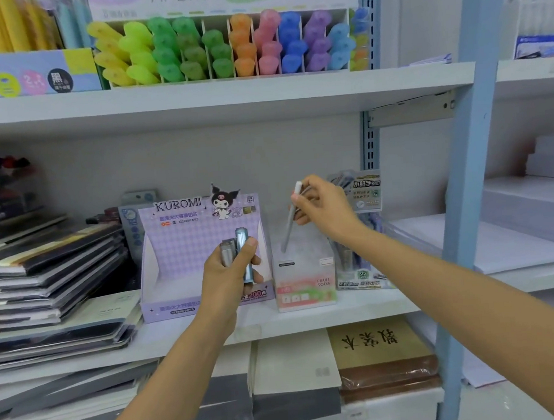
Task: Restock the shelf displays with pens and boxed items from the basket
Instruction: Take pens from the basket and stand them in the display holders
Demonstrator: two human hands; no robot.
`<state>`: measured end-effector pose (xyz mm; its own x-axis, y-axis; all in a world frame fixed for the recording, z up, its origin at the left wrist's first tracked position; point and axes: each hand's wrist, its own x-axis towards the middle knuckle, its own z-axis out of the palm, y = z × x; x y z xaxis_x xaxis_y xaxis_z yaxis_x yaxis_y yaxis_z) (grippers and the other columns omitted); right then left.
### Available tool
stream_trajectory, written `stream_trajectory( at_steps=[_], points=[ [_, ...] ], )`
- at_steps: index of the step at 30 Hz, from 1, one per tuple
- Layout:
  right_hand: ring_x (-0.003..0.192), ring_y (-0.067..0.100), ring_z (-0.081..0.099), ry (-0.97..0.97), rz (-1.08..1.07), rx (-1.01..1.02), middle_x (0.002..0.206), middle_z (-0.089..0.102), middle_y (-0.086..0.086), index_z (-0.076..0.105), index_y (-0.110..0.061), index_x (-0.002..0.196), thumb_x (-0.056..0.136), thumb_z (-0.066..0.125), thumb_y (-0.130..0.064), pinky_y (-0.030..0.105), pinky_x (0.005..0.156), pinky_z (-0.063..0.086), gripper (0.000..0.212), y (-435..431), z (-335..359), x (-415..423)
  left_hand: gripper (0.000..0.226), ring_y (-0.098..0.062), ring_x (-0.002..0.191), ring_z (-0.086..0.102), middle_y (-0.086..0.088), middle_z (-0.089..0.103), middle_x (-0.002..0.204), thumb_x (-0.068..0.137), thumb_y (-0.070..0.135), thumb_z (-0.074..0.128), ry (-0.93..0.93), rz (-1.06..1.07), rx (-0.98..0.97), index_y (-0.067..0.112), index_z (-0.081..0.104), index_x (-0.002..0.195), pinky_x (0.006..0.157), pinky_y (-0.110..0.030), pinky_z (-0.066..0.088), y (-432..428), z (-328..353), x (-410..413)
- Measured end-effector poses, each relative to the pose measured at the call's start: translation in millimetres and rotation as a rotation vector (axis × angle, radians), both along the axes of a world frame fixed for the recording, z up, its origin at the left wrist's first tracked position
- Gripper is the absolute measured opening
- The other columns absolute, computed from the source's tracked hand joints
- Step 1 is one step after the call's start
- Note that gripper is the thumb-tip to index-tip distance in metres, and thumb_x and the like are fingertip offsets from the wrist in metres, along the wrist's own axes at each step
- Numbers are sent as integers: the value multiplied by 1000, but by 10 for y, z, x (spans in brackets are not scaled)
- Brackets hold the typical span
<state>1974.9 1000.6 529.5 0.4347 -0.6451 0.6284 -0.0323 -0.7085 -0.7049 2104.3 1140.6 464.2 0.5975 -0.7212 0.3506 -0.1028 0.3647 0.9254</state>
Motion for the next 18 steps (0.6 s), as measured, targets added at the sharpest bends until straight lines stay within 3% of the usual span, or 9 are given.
stream_trajectory(
  at_steps=[7, 11, 18],
  points=[
    [84, 33, 69, 127, -11, -65, 99, 64, 24, 53, 3, 100, 97, 53, -5, 34, 70, 60, 9, -140, -47, 286, 19, -9, 52, 59, 6, 73, 80, 89, 35, 65, -14, -16, 24, 17, 62, 96, 43, -20, 43, -80, 14, 58],
    [79, 30, 69, 265, 14, -91, 98, 63, 25, 52, 1, 102, 98, 52, -6, 26, 66, 59, 8, -185, -55, 343, 21, -9, 51, 60, 4, 74, 87, 89, 36, 66, -19, -29, 30, 17, 63, 97, 43, -19, 43, -128, 2, 72],
    [76, 35, 67, 290, -26, -144, 88, 64, 28, 43, -7, 109, 96, 54, -4, 39, 70, 61, 17, -187, -9, 384, 19, -9, 51, 60, 6, 74, 84, 90, 34, 66, -23, -44, 35, 18, 63, 99, 43, -19, 43, -162, -1, 71]
  ],
)
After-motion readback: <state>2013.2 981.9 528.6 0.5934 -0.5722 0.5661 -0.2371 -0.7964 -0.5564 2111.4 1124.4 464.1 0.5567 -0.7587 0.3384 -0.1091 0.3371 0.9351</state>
